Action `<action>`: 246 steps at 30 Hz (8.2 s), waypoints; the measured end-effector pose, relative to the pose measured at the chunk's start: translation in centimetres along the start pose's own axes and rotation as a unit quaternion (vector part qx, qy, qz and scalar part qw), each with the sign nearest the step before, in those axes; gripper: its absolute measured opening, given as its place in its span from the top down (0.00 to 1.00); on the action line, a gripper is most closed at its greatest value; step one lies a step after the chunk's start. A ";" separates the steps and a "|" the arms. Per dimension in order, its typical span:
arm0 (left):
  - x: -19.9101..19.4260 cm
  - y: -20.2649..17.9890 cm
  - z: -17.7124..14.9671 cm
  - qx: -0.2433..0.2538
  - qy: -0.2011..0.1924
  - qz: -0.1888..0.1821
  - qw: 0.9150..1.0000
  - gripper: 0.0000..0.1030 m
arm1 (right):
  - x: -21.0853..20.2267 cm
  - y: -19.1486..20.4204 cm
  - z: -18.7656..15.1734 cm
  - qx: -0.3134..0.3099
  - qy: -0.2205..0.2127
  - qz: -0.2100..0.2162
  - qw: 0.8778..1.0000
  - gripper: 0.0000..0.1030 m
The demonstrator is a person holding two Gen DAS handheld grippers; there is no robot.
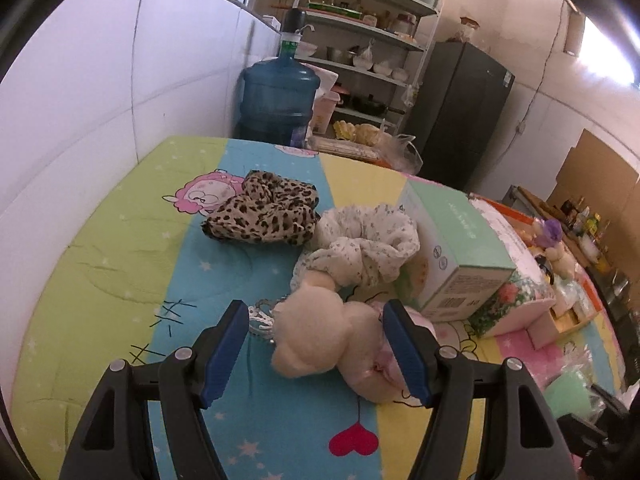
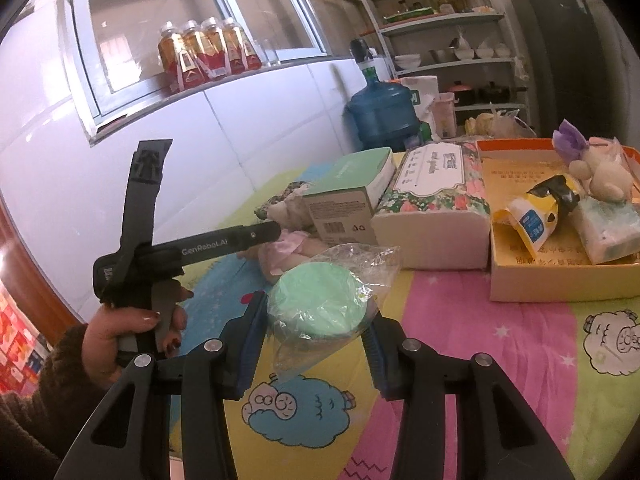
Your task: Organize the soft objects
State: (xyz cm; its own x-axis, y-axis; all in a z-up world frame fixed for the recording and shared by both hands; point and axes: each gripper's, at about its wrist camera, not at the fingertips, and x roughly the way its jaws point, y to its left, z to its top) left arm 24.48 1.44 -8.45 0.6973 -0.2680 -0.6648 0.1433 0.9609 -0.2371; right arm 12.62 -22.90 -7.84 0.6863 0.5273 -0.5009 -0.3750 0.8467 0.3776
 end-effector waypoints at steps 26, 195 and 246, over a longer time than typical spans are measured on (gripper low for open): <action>1.2 0.6 -0.2 -0.079 0.008 -0.049 0.996 0.39 | 1.2 -0.4 0.1 0.009 0.007 0.009 1.000 0.55; 11.0 -27.8 6.4 0.101 -0.039 -0.073 0.991 0.35 | -9.0 -26.1 8.4 0.100 -0.088 -0.232 0.964 0.30; -2.6 -18.1 3.8 0.085 -0.116 -0.029 0.989 0.35 | -10.4 -12.7 8.2 0.039 -0.145 -0.182 0.972 0.29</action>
State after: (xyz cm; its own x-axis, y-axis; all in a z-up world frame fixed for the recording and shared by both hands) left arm 22.68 -14.97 0.26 0.8238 -0.3191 -0.4685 0.2906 0.9474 -0.1342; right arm 15.40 -39.74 -1.06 0.9161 0.1412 -0.3752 -0.0335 0.9596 0.2793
